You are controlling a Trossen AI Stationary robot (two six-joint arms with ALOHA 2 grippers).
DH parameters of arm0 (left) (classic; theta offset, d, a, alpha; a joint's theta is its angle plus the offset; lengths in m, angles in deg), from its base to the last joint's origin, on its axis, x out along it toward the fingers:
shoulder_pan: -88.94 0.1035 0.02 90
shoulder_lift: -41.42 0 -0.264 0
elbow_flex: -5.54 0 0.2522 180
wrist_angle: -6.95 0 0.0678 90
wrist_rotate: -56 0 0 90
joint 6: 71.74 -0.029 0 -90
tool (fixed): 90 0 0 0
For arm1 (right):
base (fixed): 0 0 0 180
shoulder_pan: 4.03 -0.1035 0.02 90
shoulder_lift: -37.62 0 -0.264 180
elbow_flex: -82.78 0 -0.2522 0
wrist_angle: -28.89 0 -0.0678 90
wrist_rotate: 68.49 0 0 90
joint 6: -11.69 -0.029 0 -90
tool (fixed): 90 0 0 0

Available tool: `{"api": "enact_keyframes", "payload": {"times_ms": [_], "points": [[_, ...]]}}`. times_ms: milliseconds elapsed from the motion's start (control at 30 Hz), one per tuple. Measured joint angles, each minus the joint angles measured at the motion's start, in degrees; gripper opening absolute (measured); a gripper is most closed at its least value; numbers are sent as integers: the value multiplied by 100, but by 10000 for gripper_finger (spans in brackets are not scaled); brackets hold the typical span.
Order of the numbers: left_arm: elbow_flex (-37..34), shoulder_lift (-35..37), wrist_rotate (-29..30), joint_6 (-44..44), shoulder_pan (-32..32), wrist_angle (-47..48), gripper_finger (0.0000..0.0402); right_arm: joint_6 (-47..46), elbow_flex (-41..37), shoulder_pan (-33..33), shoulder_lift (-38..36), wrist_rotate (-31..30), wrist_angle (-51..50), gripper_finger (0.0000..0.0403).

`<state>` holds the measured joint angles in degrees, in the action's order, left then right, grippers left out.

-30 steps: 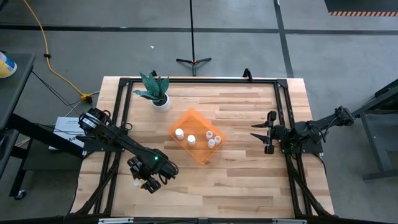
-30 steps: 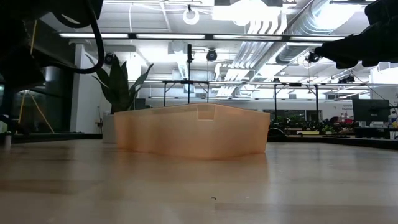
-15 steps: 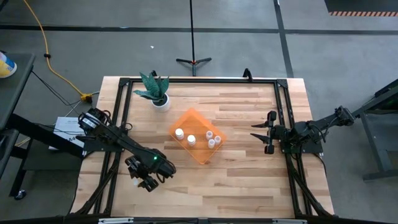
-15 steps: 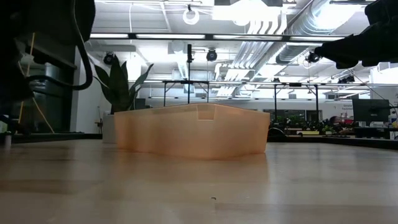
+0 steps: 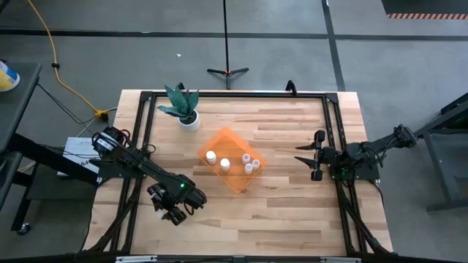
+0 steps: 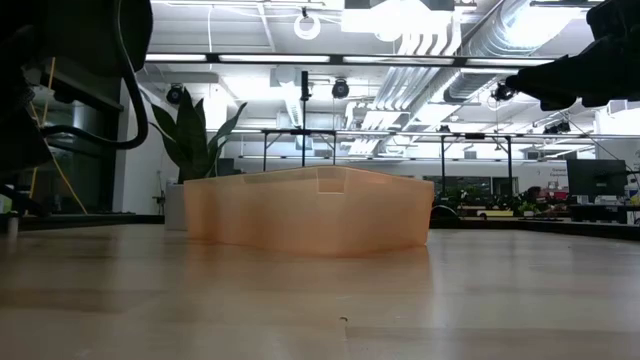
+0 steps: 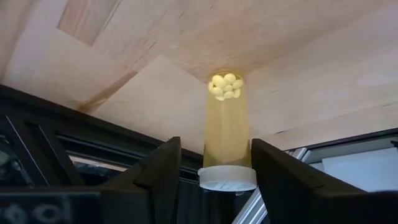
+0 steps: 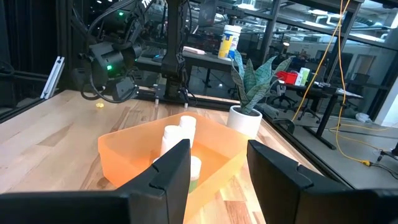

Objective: Pick and place pill bottles into a basket
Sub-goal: Put the yellow pill bottle into the transparent orange bin

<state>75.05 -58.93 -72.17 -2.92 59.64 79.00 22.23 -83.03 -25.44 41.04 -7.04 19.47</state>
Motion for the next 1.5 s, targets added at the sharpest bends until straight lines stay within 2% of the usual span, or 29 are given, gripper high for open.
{"api": "enact_keyframes", "payload": {"times_ms": [233, 367, 500, 633, 800, 1100, 1333, 1500], "points": [[0, 0, -7, -263, 4, 0, 179, 0, 2, 0, 0, 0, 0, 149], [0, 0, -391, -306, 15, 11, 158, 0, 0, 0, -2, 0, 0, 149], [96, 0, -953, -527, 162, 33, 152, -2, 1, 0, 0, 0, 0, 149], [348, 0, -992, -988, 445, 39, 161, -2, 1, 0, 0, 0, 0, 149], [907, 0, -560, -1476, 996, 34, 158, -4, 1, 0, -2, 0, 1, 149], [2455, 0, 431, -2767, 1947, 31, 160, -26, 0, 0, 0, 0, 0, 149], [3523, 0, 1263, -4372, 2605, 10, 152, -26, 2, 0, 0, 0, 0, 149], [3814, 0, 1620, -5316, 3139, -81, 157, -26, 1, 0, 0, 1, 0, 149]]}}
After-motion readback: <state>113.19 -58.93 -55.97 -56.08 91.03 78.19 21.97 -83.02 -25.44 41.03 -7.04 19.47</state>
